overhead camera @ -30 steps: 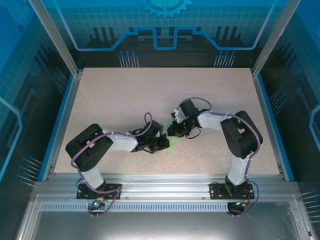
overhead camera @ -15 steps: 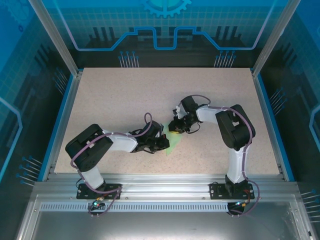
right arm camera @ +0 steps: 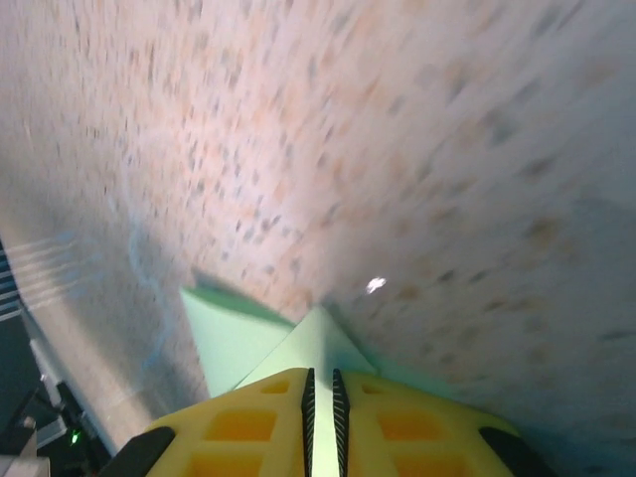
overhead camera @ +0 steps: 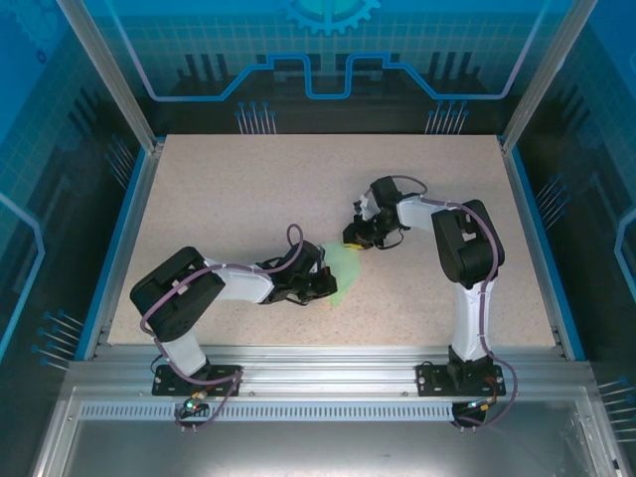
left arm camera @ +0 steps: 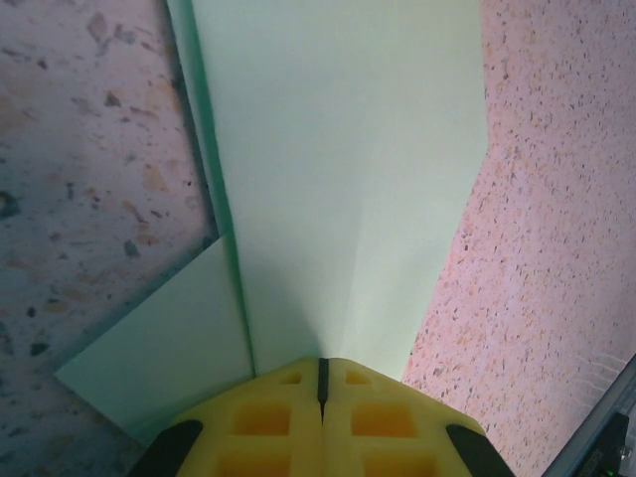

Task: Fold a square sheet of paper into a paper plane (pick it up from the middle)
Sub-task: Fourth fold the wing at the center of the table.

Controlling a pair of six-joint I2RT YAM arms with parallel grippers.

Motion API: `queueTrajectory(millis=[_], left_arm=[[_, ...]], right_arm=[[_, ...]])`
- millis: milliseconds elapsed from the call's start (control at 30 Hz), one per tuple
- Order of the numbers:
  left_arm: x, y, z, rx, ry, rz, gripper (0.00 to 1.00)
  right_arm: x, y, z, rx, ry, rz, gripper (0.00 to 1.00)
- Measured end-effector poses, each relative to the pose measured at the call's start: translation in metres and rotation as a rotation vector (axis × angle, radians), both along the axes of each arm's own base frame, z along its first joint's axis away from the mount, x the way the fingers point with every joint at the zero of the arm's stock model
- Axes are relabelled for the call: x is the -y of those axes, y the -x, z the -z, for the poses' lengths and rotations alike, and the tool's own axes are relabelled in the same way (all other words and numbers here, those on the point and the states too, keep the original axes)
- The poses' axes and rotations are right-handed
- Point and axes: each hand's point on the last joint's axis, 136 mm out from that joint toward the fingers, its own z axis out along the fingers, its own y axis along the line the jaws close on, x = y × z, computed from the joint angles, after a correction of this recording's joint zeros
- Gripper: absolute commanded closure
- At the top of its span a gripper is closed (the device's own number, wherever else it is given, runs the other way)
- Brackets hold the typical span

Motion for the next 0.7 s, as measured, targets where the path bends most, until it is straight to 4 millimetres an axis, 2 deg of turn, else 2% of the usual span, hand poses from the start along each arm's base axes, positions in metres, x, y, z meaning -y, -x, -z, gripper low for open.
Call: queueTrajectory(millis=[133,367,467,600,700], left_arm=[[0.000,0.000,0.000,0.000,0.000,0.000,0.99],[0.000,0.000,0.000,0.001,-0.001,0.001,0.99],[0.000,0.000,0.000,0.001,-0.001,0.001,0.99],[0.000,0.000,0.000,-0.001,-0.002,0.001,0.98],[0.000,0.000,0.000,-0.003,-0.004,0.001,0.98]], right_arm=[[0.009,-0.014,-0.001,0.044,0.046,0.025,0.84],[0.013,-0.017,-0.004,0.069,0.079,0.022,0.82],[0.015,-0.016,-0.019,0.103,0.079,0.022,0.81],[0.012,-0.008,-0.053,0.169,0.039,0.005,0.81],[0.001,0.003,-0.063,0.191,0.010,-0.027,0.81]])
